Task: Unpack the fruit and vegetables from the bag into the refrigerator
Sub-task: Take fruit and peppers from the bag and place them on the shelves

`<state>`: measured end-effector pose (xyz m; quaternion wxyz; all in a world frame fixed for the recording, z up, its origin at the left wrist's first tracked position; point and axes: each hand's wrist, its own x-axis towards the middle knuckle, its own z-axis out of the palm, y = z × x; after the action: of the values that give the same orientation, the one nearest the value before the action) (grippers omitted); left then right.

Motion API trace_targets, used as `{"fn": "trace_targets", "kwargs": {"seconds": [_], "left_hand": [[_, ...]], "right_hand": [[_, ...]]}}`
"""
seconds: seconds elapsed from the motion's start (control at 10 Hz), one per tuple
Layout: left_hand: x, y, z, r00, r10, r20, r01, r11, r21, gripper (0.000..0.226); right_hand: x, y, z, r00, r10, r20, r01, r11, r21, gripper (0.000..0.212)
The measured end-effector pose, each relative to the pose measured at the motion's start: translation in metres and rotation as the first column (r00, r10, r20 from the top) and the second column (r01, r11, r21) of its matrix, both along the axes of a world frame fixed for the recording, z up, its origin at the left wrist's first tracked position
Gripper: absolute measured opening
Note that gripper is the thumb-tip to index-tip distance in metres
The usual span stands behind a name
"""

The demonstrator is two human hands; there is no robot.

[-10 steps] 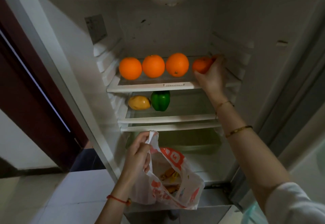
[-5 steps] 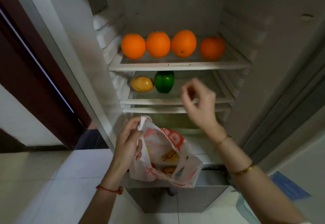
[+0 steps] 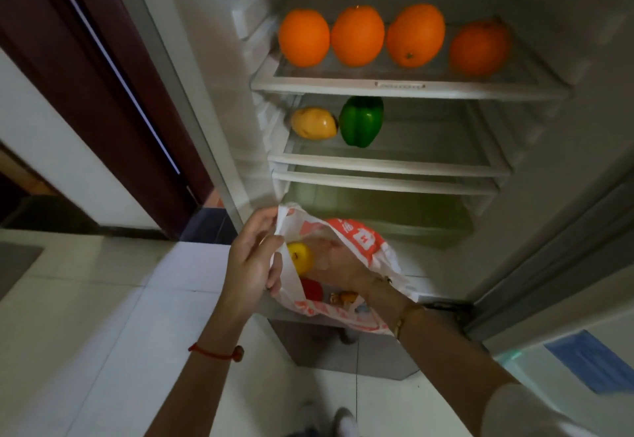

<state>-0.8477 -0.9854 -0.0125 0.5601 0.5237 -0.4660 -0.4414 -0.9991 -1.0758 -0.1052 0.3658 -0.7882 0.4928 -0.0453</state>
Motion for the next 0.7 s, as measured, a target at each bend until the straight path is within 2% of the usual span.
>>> {"fn": "trace_targets", "kwargs": {"seconds": [0.1,0.2,0.3,0.4,0.5,0.6,0.7], "left_hand": [[0.001,0.004,0.000,1.000,-0.004,0.001,0.004,1.000,-0.014,0.038],[0.002,0.003,-0.003,1.000,0.025,0.009,-0.025,1.000,0.012,0.038],[0.005,0.002,-0.005,0.999,0.028,0.026,-0.029,0.999,0.015,0.031],[0.007,0.000,-0.010,0.996,0.047,0.079,-0.052,0.997,0.056,0.028],[0.008,-0.001,-0.007,0.995,0.037,0.096,-0.045,0.996,0.080,0.035],[0.009,-0.004,-0.002,0.995,0.021,0.098,-0.028,0.997,0.076,0.030],[0.009,-0.007,0.000,0.997,0.004,0.083,-0.009,0.998,0.065,0.029]], "right_hand": [[0.018,-0.018,-0.034,1.000,0.001,-0.026,-0.003,0.996,-0.094,0.083],[0.032,-0.020,-0.042,0.992,-0.025,-0.120,0.016,0.996,-0.083,0.083],[0.045,-0.016,-0.047,0.996,-0.037,-0.084,0.033,0.999,-0.041,0.064],[0.051,-0.017,-0.057,0.996,-0.059,-0.070,0.054,0.996,-0.067,0.057],[0.050,-0.017,-0.056,0.995,-0.074,-0.065,0.066,0.991,-0.120,0.065],[0.044,-0.014,-0.042,0.984,-0.175,0.035,0.176,0.984,-0.017,0.050],[0.026,-0.017,-0.029,0.966,-0.178,0.187,0.164,0.982,0.089,0.053]]}}
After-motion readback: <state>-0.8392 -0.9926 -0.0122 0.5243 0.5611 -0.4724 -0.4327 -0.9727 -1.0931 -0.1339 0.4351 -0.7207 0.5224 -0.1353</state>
